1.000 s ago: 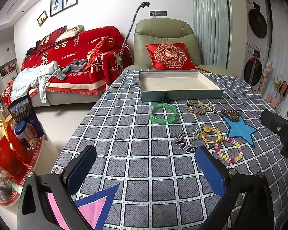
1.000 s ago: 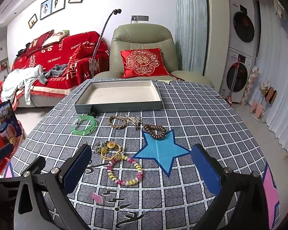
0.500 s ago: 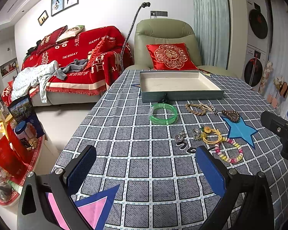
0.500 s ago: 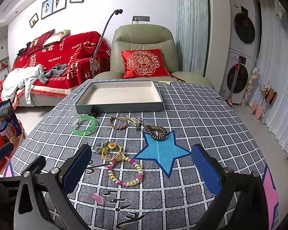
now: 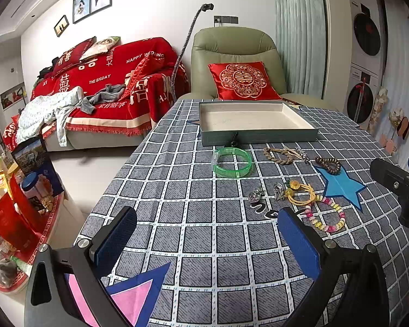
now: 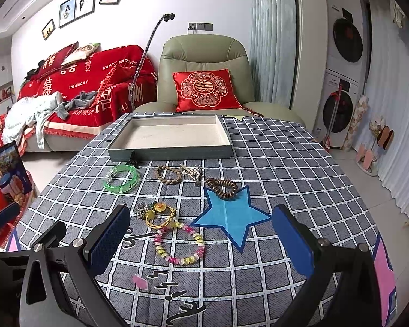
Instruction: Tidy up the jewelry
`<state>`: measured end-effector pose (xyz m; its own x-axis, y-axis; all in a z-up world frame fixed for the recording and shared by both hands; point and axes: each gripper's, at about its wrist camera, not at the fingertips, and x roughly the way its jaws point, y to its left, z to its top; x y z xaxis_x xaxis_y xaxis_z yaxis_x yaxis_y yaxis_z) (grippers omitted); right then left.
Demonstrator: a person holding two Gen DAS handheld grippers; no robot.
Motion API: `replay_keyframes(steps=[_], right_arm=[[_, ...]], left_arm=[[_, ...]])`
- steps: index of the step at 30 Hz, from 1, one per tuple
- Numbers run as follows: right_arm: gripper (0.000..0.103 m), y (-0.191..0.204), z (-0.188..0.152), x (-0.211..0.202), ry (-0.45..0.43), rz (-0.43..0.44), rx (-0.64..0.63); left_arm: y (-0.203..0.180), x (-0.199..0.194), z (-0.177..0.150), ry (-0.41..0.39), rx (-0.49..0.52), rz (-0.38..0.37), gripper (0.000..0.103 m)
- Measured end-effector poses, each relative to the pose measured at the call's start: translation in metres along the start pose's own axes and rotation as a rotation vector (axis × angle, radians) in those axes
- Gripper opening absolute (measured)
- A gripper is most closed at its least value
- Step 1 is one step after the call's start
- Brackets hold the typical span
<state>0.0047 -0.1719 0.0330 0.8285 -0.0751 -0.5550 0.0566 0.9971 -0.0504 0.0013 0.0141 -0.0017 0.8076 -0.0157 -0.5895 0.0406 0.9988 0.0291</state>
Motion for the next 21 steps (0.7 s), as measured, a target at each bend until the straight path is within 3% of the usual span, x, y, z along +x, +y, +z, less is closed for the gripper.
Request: replay_keyframes(steps=[21], right_arm=[[0.103,0.0001,-0.0020,0.0014,0.010,0.001,0.001]], left_arm=[[0.0033,0.0024,0.0027,0.011,0.001,-0.008,0.103]])
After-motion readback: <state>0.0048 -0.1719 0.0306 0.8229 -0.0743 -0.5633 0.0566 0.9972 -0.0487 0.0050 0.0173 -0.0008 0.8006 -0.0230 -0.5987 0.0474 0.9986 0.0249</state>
